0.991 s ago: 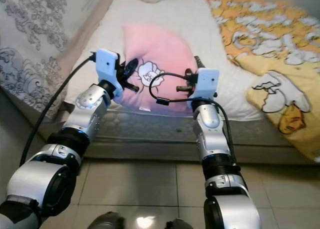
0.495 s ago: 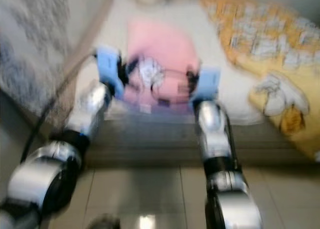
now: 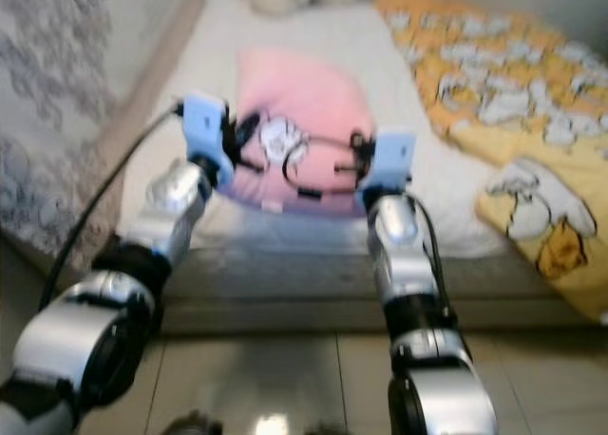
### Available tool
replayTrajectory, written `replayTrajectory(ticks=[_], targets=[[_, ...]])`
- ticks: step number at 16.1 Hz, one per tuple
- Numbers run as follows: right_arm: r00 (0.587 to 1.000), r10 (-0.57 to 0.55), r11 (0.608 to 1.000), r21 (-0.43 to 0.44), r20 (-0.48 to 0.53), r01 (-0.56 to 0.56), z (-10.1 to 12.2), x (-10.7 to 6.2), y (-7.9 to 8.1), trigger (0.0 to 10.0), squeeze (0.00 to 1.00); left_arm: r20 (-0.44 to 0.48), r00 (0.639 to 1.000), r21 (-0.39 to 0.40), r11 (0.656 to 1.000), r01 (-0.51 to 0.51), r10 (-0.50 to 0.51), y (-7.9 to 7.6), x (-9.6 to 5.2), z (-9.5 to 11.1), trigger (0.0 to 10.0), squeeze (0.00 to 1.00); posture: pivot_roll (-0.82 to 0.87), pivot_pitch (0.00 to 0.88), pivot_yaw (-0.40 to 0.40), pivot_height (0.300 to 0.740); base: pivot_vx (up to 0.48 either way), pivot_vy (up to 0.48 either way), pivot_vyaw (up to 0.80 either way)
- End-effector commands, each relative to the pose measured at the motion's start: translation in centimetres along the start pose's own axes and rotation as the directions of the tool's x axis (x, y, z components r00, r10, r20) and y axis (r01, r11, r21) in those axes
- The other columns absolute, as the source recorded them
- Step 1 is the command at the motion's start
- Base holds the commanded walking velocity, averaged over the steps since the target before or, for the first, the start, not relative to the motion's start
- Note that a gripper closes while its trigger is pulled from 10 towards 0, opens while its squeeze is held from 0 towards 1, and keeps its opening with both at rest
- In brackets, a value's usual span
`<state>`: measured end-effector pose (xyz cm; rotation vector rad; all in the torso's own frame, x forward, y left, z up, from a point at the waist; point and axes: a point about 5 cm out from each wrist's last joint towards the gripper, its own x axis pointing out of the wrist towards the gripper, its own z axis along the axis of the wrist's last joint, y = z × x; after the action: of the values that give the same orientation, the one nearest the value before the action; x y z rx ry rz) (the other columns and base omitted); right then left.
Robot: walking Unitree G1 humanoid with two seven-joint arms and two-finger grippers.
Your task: Clean up the room
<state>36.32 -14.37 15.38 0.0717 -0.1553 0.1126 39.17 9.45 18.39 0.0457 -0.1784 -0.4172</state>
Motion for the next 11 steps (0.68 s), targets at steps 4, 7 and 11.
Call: replayTrajectory(ticks=[4, 7, 11], targets=[[0.995, -0.096, 0.995, 0.019, -0.031, 0.096, -0.77, -0.79, -2.18, 0.0, 0.00, 0.081, 0.978, -0.009, 0.981, -0.192, 0.192, 4.31, -0.51, 2.13, 10.0, 0.00, 0.05, 0.000, -0.039, 0.728, 0.421, 0.121, 0.00], [0.995, -0.091, 0.996, 0.017, -0.035, 0.092, -0.88, -0.87, -2.21, 0.0, 0.00, 0.071, 0.976, -0.012, 0.978, -0.207, 0.207, 4.44, -0.51, 2.00, 10.0, 0.00, 0.05, 0.000, -0.041, 0.728, 0.395, 0.269, 0.00], [0.995, -0.088, 0.996, -0.013, -0.034, 0.088, -0.69, -0.74, -2.25, 0.0, 0.00, 0.062, 0.975, -0.002, 0.977, -0.214, 0.213, 4.54, -0.55, 1.85, 10.0, 0.00, 0.05, 0.000, -0.044, 0.728, 0.347, 0.332, 0.33]])
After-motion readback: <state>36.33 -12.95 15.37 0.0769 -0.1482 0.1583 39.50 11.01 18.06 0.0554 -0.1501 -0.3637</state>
